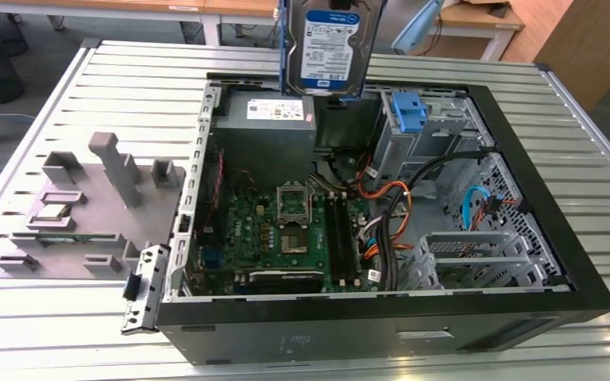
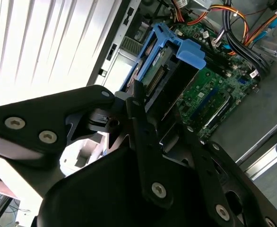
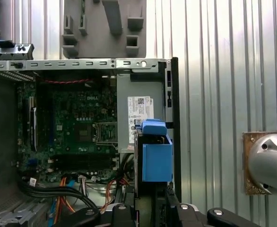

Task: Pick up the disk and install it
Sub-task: 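Pick up the disk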

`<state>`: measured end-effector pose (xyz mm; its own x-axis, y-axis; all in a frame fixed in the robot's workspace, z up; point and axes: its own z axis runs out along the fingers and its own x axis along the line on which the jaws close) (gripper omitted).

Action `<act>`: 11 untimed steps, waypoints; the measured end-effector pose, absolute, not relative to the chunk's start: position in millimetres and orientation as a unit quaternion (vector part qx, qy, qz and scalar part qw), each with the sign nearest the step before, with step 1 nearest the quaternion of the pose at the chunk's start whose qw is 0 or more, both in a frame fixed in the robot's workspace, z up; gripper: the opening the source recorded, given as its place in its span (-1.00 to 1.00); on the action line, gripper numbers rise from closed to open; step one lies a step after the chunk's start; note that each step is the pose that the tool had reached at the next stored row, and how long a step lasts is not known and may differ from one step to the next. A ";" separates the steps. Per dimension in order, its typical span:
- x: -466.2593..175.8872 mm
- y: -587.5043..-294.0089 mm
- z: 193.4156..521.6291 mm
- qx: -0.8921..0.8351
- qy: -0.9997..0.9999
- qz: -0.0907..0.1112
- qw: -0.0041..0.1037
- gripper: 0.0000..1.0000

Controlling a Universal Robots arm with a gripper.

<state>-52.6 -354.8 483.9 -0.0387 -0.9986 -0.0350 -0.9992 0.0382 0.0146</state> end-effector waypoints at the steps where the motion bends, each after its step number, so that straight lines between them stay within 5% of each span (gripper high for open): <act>1: -52.4 -355.0 483.9 -0.693 0.720 0.017 0.008 -0.31; 11: -50.3 -358.9 483.7 -0.693 0.721 0.017 0.008 -0.31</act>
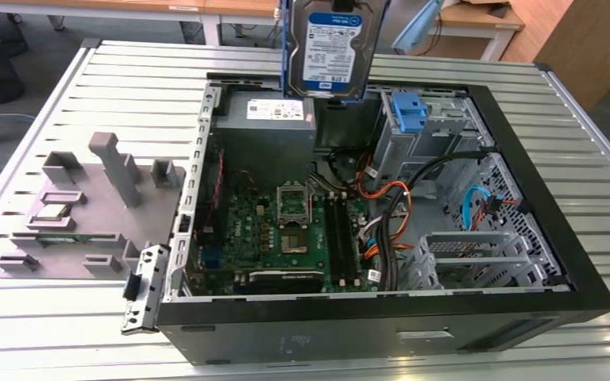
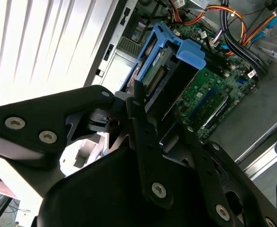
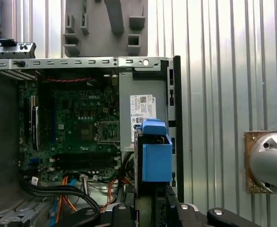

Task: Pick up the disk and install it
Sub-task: 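Pick up the disk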

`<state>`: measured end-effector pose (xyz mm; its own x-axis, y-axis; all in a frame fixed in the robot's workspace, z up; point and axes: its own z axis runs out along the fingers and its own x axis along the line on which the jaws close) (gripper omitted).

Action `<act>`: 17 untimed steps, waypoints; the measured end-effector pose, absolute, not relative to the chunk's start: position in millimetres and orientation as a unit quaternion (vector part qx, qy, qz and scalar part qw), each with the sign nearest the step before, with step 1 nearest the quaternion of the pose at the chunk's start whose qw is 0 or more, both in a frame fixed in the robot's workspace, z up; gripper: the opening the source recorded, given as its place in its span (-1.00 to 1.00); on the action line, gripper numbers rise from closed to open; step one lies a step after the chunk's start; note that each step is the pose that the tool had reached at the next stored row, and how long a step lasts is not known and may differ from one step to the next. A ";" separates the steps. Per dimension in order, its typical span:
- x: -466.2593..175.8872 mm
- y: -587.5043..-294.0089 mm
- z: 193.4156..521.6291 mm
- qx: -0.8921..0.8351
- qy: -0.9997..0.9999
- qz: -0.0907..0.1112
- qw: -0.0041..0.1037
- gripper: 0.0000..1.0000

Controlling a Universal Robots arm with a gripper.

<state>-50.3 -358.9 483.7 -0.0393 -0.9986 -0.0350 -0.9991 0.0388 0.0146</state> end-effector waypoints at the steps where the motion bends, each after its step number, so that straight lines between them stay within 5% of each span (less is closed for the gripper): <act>1: -50.1 -359.1 483.6 -0.693 0.721 0.017 0.008 -0.31; 17: -49.7 -367.0 483.6 -0.693 0.721 0.016 0.007 -0.31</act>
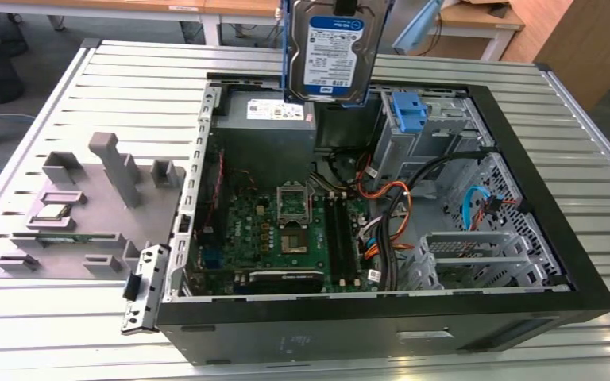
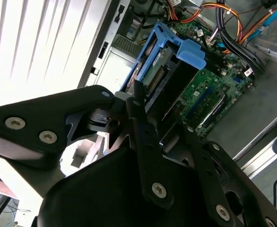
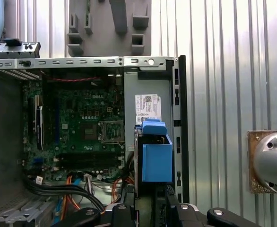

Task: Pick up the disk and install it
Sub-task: 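Pick up the disk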

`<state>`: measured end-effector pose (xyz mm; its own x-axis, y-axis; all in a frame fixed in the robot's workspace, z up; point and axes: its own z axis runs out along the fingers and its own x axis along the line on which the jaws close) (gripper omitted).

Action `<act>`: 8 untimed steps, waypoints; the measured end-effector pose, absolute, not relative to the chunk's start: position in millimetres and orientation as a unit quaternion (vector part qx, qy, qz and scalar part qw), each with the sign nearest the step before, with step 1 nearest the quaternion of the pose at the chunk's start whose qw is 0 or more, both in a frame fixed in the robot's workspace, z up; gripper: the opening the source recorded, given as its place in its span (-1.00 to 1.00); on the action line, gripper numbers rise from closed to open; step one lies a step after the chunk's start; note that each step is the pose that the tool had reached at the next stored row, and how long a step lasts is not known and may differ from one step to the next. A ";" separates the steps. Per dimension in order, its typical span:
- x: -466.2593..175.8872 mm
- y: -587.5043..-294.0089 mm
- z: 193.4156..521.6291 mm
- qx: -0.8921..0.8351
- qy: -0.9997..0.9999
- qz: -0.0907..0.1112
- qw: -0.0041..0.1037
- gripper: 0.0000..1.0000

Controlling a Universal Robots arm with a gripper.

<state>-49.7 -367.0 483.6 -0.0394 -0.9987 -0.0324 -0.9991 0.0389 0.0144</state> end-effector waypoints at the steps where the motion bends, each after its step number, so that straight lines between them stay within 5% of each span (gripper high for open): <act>1: -49.7 -368.3 483.6 -0.693 0.721 0.016 0.007 -0.31; 8: -49.5 -378.8 483.6 -0.693 0.721 0.015 0.006 -0.31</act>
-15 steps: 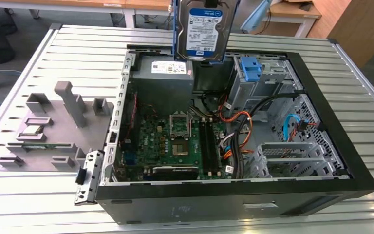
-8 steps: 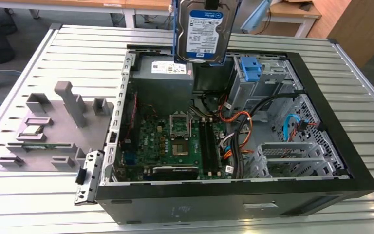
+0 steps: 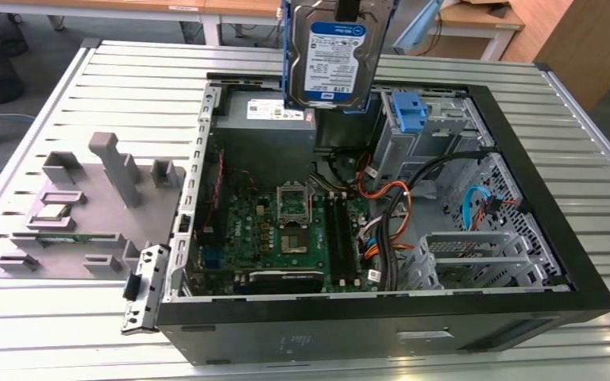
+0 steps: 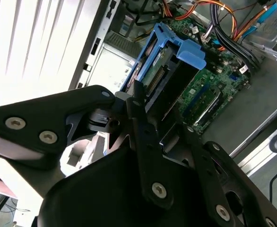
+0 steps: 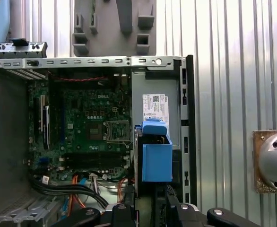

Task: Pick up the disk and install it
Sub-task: 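Pick up the disk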

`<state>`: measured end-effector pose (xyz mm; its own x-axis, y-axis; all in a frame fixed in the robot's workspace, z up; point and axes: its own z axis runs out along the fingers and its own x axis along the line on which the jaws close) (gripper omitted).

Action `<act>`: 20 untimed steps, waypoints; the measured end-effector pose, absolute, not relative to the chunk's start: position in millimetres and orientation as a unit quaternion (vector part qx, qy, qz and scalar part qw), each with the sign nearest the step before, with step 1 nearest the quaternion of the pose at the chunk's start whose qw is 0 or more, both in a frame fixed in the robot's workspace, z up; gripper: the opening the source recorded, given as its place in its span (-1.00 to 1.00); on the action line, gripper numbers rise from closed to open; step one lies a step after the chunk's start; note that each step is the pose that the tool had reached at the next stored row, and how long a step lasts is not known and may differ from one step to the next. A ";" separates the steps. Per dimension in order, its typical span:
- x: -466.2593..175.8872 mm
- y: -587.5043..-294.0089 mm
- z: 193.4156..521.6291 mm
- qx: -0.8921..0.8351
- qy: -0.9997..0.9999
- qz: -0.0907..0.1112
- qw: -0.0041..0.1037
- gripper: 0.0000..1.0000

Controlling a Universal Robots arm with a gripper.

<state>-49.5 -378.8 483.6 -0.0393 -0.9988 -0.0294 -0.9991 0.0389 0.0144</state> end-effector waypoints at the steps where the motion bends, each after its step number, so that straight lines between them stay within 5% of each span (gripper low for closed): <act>1: -49.5 -380.3 483.6 -0.693 0.721 0.015 0.006 -0.31; 20: -49.0 -410.5 483.7 -0.693 0.721 0.012 0.003 -0.31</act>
<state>-49.0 -410.5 483.7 -0.0394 -0.9990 -0.0209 -0.9991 0.0392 0.0141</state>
